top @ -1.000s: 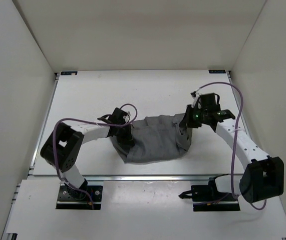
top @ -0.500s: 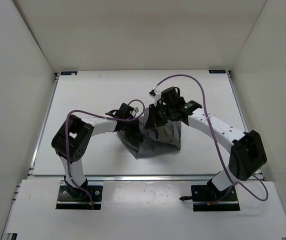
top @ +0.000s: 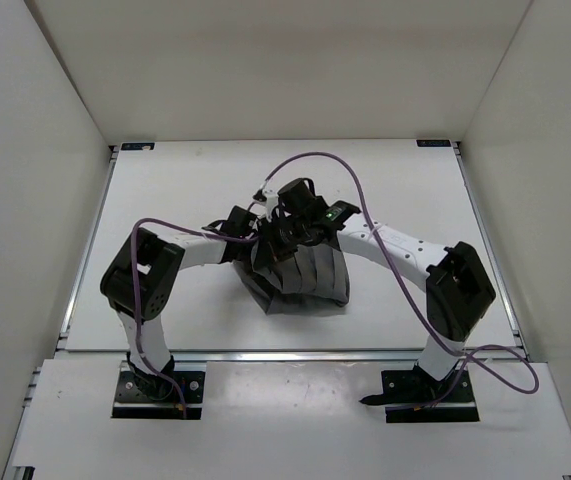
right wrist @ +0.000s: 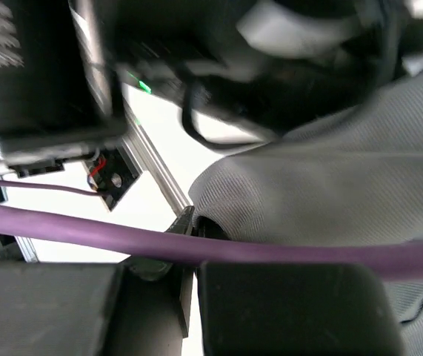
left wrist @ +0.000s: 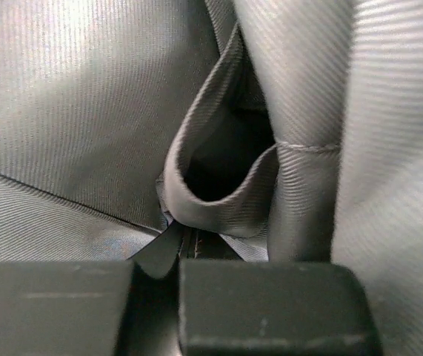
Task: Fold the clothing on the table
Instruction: Fold the skirt
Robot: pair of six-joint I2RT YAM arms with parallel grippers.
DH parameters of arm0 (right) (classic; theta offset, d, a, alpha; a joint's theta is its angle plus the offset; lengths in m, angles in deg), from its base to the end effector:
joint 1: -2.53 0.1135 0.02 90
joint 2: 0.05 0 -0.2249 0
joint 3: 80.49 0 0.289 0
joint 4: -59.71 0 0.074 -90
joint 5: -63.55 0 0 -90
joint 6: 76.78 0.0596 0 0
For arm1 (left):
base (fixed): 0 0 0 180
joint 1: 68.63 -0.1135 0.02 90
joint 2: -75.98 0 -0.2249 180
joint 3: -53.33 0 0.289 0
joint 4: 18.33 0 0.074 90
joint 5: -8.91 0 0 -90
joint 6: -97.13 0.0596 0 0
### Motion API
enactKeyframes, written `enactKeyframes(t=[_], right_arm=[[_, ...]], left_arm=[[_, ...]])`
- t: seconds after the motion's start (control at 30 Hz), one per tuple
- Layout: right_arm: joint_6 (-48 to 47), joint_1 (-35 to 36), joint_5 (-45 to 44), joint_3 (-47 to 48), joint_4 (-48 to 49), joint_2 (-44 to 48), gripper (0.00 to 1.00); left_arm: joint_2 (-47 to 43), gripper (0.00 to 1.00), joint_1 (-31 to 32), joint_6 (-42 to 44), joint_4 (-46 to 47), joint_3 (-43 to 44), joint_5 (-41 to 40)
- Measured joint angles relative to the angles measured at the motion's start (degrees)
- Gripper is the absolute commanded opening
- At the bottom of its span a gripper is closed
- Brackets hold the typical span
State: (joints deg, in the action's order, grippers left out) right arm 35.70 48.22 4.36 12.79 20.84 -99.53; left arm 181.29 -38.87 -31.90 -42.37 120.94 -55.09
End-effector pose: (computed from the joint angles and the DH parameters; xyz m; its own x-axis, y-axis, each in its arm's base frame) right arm 0.2805 0.3310 0.2155 -0.7886 -0.3377 -0.5139 -0.6123 0.5089 0.6051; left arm 0.3069 -0.2056 0.0413 -0.9884 -0.0868 -0.1247 0.0050 0.8014 -0.5981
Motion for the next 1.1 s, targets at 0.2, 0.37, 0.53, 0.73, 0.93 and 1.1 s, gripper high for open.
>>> enactKeyframes(t=[0.2,0.37,0.53,0.73,0.93,1.1], right_arm=[[0.11,-0.83,0.22,-6.73,1.18,-0.74,0.39],[1.03,-2.43,1.01,-12.02,2.40,-0.81,0.83],[1.49,-4.15,0.00,-10.10,2.49,1.81,0.76],[0.52,-9.90,-1.90,-8.20,4.61,11.15,0.03],[-0.04,-15.85,-5.33,-17.66,6.21,15.82,0.00],[0.07,-16.26,-6.21,-26.29,5.79,13.51,0.01]], left_arm=[[-2.34,0.00,-2.97,-0.48,1.97,-3.78,1.27],[-5.53,0.01,-6.84,0.13,-0.26,-6.01,0.48],[-11.39,0.26,-9.68,2.10,-5.01,-6.25,-1.81],[-23.74,0.38,-15.52,3.87,-10.34,-5.70,-4.00],[-29.33,0.27,-16.57,4.48,-10.16,-0.79,-4.13],[-27.17,0.25,-7.78,2.60,-4.22,-0.48,-1.29]])
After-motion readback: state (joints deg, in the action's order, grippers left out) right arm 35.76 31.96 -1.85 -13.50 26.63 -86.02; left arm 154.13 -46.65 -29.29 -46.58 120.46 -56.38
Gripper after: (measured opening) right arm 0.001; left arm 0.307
